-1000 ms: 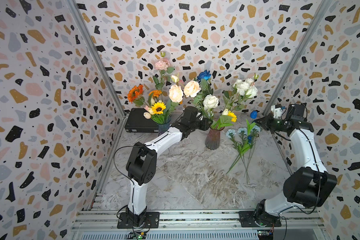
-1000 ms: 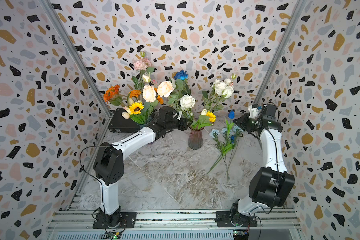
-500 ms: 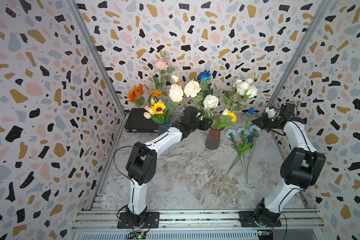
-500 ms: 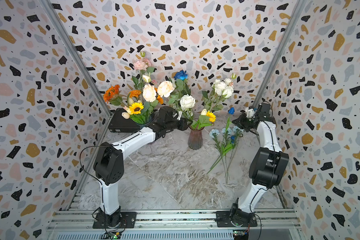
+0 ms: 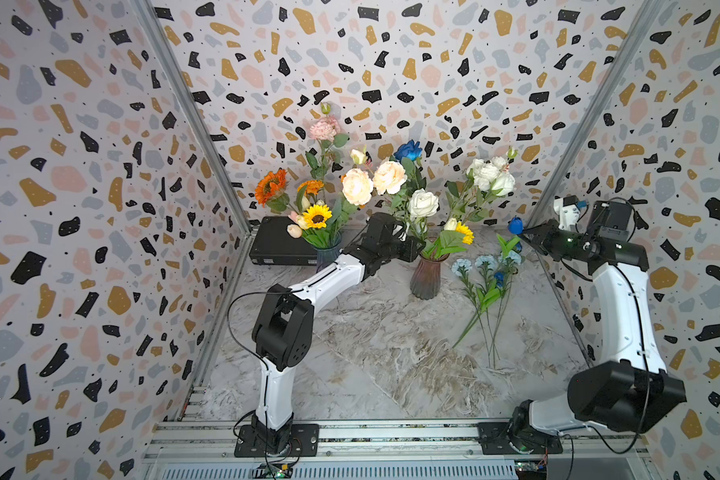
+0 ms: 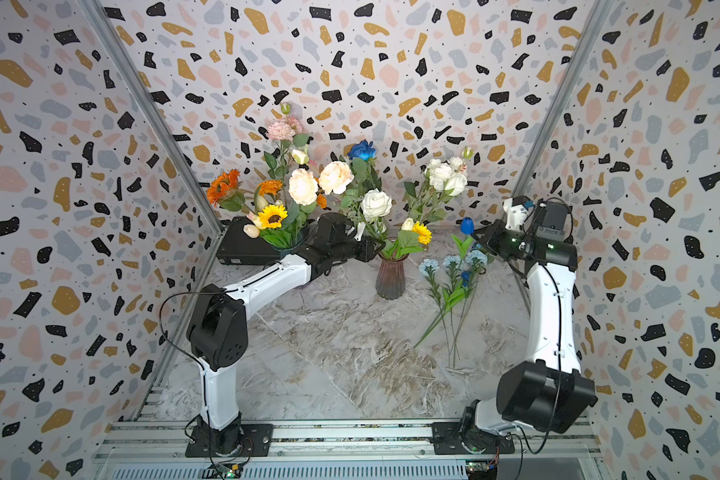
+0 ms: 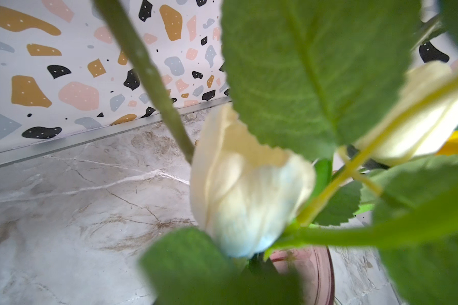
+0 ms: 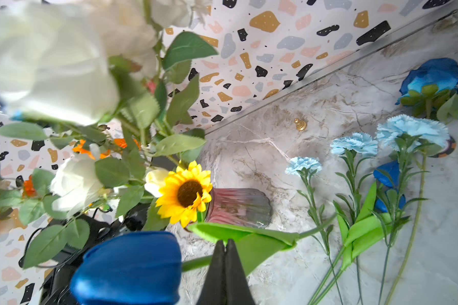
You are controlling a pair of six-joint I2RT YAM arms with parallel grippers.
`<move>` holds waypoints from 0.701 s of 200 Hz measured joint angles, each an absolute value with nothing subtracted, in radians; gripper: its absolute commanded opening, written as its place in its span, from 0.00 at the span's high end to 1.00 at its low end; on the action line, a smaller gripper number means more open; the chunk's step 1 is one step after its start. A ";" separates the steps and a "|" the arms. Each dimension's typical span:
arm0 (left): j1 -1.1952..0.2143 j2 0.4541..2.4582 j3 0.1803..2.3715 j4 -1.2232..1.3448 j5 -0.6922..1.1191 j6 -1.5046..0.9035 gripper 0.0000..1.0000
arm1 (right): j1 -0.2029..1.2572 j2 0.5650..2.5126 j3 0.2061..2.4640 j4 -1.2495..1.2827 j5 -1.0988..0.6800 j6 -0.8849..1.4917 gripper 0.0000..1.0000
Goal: Pick out blue flowers from the vase
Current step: Place the flower at the center of the board.
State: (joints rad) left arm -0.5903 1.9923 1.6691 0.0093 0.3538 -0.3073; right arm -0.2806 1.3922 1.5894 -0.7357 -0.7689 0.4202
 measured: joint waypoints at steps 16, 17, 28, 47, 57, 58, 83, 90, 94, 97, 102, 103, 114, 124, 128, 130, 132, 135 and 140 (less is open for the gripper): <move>-0.590 1.992 1.669 0.009 0.357 -0.307 0.64 | -0.281 1.329 1.570 -0.776 -0.762 0.407 1.00; -0.590 1.992 1.669 0.009 0.357 -0.307 0.64 | -0.281 1.324 1.568 -0.781 -0.760 0.405 1.00; -0.590 1.992 1.669 0.009 0.358 -0.307 0.64 | -0.281 1.284 1.555 -0.810 -0.750 0.396 1.00; -0.590 1.993 1.669 0.010 0.358 -0.307 0.64 | -0.281 1.222 1.528 -0.854 -0.736 0.385 1.00; -0.590 1.994 1.669 0.010 0.358 -0.307 0.64 | -0.281 1.192 1.505 -0.869 -0.731 0.384 1.00; -0.590 1.994 1.669 0.011 0.358 -0.307 0.64 | -0.281 1.190 1.503 -0.870 -0.731 0.384 1.00; -0.590 1.994 1.669 0.017 0.358 -0.307 0.65 | -0.281 1.118 1.409 -0.878 -0.728 0.394 1.00; -0.590 1.995 1.669 0.018 0.358 -0.307 0.65 | -0.281 1.105 1.377 -0.876 -0.730 0.399 1.00; -0.590 1.995 1.669 0.019 0.358 -0.307 0.65 | -0.281 1.101 1.361 -0.875 -0.731 0.402 1.00; -0.590 1.996 1.669 0.020 0.358 -0.307 0.65 | -0.281 1.097 1.347 -0.874 -0.731 0.404 1.00; -0.590 1.996 1.669 0.023 0.358 -0.308 0.65 | -0.281 1.097 1.325 -0.871 -0.735 0.408 1.00; -0.590 1.997 1.669 0.023 0.358 -0.307 0.65 | -0.281 1.097 1.320 -0.870 -0.735 0.408 1.00; -0.590 1.998 1.668 0.028 0.358 -0.308 0.65 | -0.281 1.106 1.274 -0.852 -0.741 0.421 1.00; -0.590 1.998 1.666 0.031 0.358 -0.308 0.65 | -0.281 1.126 1.242 -0.840 -0.742 0.428 1.00; -0.590 1.998 1.665 0.033 0.358 -0.307 0.65 | -0.281 1.138 1.232 -0.834 -0.742 0.430 1.00; -0.590 1.998 1.664 0.035 0.358 -0.308 0.65 | -0.281 1.143 1.228 -0.832 -0.743 0.432 1.00; -0.590 1.998 1.663 0.036 0.358 -0.307 0.65 | -0.281 1.150 1.224 -0.829 -0.743 0.431 1.00; -0.590 1.998 1.662 0.038 0.358 -0.308 0.65 | -0.281 1.158 1.219 -0.825 -0.743 0.432 1.00; -0.590 1.998 1.661 0.039 0.358 -0.308 0.65 | -0.281 1.174 1.214 -0.818 -0.743 0.434 1.00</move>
State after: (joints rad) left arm -0.5903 1.9980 1.6611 0.0395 0.3580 -0.3077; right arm -0.2806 1.1736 1.2137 -0.8185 -0.7425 0.4339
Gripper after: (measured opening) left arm 0.347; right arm 0.040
